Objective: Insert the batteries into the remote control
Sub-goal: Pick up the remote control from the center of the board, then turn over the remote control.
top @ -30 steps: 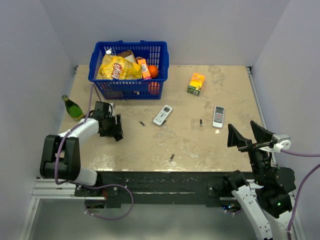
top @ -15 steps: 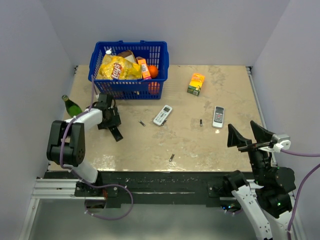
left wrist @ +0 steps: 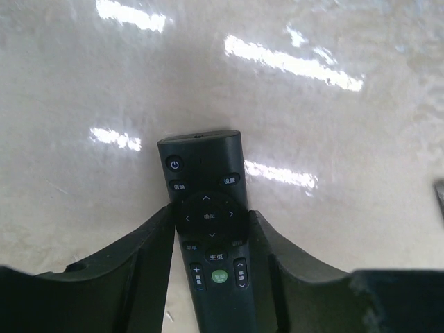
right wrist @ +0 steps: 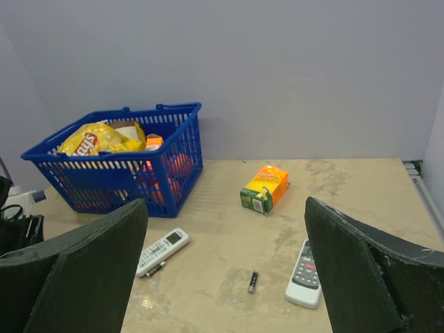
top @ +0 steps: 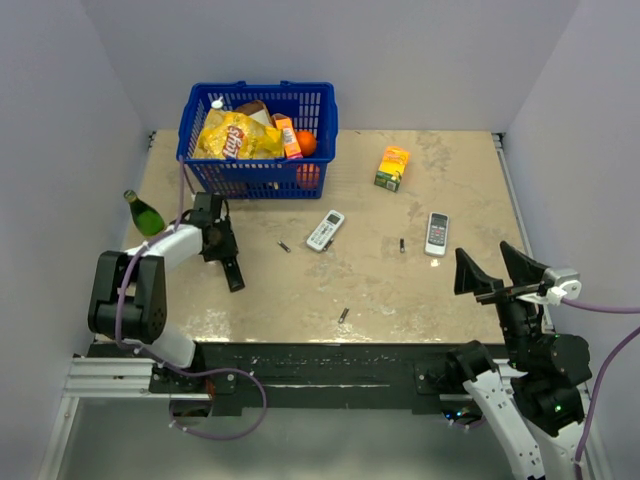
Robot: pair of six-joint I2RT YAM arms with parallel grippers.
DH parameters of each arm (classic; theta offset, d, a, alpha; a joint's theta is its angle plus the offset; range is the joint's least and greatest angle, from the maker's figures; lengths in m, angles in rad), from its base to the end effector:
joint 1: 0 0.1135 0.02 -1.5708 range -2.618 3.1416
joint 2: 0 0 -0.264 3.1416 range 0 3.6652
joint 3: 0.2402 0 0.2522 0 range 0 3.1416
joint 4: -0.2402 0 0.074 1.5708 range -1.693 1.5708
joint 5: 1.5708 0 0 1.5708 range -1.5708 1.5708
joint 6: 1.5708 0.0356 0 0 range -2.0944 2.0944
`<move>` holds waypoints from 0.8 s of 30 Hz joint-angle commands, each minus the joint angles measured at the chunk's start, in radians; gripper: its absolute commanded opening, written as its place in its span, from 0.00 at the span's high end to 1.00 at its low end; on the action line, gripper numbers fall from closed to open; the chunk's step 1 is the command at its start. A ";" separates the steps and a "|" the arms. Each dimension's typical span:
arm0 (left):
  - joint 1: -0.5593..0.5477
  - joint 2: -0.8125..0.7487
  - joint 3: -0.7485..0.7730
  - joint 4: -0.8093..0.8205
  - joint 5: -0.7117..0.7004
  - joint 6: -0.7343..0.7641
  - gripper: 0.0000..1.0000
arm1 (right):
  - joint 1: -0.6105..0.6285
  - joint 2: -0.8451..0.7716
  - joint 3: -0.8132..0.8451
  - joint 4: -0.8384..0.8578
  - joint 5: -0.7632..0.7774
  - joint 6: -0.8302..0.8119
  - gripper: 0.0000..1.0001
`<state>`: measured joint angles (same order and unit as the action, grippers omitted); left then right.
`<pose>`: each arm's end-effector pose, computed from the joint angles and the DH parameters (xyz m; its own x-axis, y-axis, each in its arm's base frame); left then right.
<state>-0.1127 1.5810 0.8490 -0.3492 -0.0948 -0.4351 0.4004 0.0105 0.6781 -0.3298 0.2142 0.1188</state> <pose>0.2950 -0.0300 0.1618 -0.8238 -0.3290 -0.4617 -0.3082 0.9434 -0.1225 0.0157 -0.0016 0.3511 0.2798 0.2442 -0.9285 -0.2310 0.9558 0.1818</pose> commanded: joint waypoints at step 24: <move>-0.002 -0.634 -0.174 0.706 0.725 -0.154 0.88 | 0.118 0.756 0.006 0.527 -0.754 0.409 0.02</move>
<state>-0.1127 0.9977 0.7197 0.0956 0.5041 -0.4892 0.4332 0.7109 0.6937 -0.0341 -0.5354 0.4332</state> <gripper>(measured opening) 0.475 0.982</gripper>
